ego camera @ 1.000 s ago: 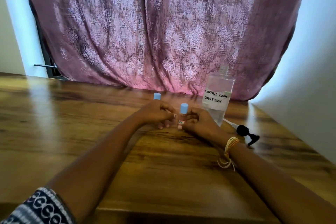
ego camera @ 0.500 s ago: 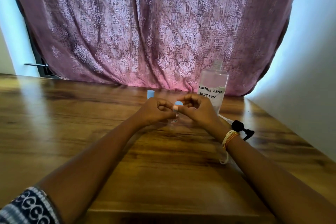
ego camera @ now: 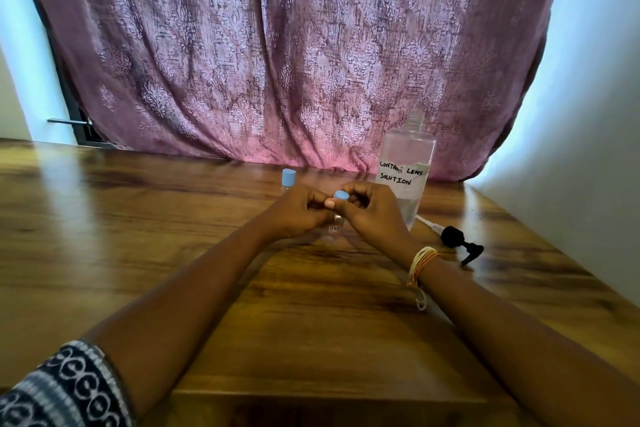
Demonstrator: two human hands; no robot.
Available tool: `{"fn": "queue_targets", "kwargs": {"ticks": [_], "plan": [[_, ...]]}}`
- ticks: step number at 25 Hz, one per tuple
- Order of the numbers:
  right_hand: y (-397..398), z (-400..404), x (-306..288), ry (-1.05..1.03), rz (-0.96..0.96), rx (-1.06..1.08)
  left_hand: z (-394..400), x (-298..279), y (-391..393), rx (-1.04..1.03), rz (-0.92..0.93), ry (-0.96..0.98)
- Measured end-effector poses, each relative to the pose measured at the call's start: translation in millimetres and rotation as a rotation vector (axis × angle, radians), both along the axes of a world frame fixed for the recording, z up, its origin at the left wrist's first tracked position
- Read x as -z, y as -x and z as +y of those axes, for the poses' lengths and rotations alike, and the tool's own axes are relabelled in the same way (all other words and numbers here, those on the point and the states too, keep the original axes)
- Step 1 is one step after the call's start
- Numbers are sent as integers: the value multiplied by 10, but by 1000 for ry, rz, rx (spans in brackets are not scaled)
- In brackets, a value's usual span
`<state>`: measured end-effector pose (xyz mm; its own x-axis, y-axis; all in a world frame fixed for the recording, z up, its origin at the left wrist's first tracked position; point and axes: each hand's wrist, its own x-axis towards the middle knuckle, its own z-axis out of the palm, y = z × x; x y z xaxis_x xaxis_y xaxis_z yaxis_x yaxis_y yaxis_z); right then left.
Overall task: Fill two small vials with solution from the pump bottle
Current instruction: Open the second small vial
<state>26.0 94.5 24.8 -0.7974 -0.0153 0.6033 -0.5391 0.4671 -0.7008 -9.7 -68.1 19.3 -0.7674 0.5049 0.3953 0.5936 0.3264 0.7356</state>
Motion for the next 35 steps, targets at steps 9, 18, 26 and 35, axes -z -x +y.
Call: {"fn": "queue_targets", "kwargs": {"ticks": [9,18,26,35], "plan": [[40,146,-93,-101,-83,-197,-25,-16,-9,-13,-96,-77],[36,94,18,153,-135,-208,-30,-5,-41,-43,-180,-110],[45,83,20,144,-136,-207,-26,-29,-91,-39,-206,-118],[52,72,19,164,-156,-238,-33,-16,-75,-50,-212,-120]]}}
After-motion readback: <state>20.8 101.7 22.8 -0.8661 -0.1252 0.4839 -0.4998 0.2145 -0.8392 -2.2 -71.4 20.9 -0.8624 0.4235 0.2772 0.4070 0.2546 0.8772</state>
